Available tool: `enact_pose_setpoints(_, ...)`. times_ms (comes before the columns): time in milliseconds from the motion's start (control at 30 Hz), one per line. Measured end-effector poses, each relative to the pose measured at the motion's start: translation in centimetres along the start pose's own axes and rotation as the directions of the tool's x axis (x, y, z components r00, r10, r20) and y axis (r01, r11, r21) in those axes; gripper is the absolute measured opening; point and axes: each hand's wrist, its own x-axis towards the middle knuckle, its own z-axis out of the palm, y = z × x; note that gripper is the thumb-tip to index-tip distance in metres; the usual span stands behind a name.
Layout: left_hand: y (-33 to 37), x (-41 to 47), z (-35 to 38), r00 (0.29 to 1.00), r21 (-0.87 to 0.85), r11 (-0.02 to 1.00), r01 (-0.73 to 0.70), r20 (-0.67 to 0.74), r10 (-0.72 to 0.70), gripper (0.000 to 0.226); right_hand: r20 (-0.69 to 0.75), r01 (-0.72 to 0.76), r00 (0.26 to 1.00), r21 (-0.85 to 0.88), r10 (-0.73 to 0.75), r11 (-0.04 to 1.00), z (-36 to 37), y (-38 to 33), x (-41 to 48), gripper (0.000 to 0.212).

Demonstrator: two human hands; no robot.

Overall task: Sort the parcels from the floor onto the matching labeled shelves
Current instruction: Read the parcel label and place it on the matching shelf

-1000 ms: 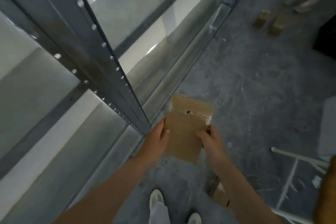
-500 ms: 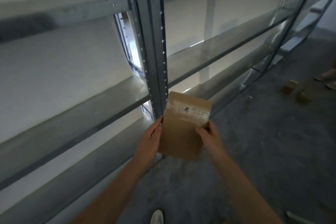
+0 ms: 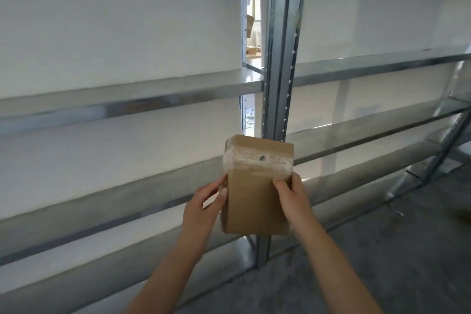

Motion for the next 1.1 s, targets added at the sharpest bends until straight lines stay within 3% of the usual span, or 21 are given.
enact_pose_setpoints(200, 1.8, -0.5, -5.5, 0.995, -0.148, 0.989, 0.014, -0.098, -0.029, 0.034, 0.135, 0.165, 0.979, -0.085, -0.153, 0.983, 4.6, -5.2, -0.7, 0.042)
enact_pose_setpoints(400, 1.5, -1.4, -10.8, 0.984, -0.304, 0.952, 0.017, -0.161, -0.069, 0.037, 0.224, 0.166, 0.962, -0.031, -0.155, 0.986, 10.3, -7.5, -2.3, 0.030)
enact_pose_setpoints(467, 1.2, -1.8, -12.8, 0.978, -0.352, 0.936, 0.028, -0.185, -0.099, 0.037, 0.223, 0.170, 0.962, -0.026, -0.160, 0.985, 13.0, -8.0, -3.0, 0.039)
enact_pose_setpoints(567, 0.4, -2.7, -16.4, 0.948, -0.411, 0.909, 0.075, -0.253, -0.192, 0.058, 0.271, 0.178, 0.948, -0.027, -0.165, 0.984, 17.1, -8.6, -4.6, 0.063)
enact_pose_setpoints(800, -1.6, -4.5, -24.7, 0.913, -0.387, 0.916, 0.106, -0.327, -0.244, 0.122, 0.379, 0.186, 0.909, 0.000, -0.173, 0.982, 24.8, -10.0, -8.3, 0.043)
enact_pose_setpoints(867, -1.3, -5.1, -26.5, 0.919, -0.365, 0.926, 0.095, -0.325, -0.222, 0.115, 0.398, 0.173, 0.904, -0.006, -0.156, 0.985, 26.4, -10.2, -9.0, 0.045)
enact_pose_setpoints(1000, -0.7, -6.4, -29.0, 0.915, -0.347, 0.936, 0.065, -0.353, -0.195, 0.075, 0.436, 0.171, 0.886, 0.001, -0.155, 0.985, 29.0, -10.3, -10.9, 0.051)
enact_pose_setpoints(1100, -0.7, -6.9, -30.5, 0.908, -0.352, 0.934, 0.055, -0.372, -0.194, 0.075, 0.443, 0.192, 0.879, 0.014, -0.178, 0.981, 30.2, -10.5, -11.9, 0.052)
